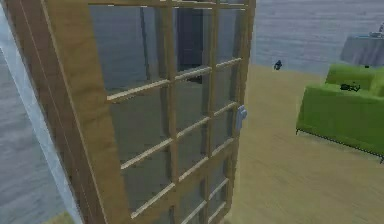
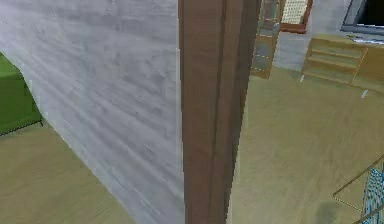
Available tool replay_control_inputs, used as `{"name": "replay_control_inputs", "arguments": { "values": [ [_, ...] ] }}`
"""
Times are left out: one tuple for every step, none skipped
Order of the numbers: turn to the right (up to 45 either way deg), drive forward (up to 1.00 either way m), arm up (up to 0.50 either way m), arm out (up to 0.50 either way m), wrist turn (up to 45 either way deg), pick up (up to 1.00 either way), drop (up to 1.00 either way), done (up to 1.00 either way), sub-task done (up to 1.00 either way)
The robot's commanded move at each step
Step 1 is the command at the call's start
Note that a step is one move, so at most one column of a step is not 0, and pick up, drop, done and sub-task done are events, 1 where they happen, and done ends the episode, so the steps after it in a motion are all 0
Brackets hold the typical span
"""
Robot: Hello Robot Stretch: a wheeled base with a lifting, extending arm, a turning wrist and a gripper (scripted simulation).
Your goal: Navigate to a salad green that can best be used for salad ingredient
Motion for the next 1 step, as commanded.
{"name": "replay_control_inputs", "arguments": {
  "values": [
    [36.0,0.0,0.0,0.0,0.0,0.0,0.0,0.0,0.0]
  ]
}}
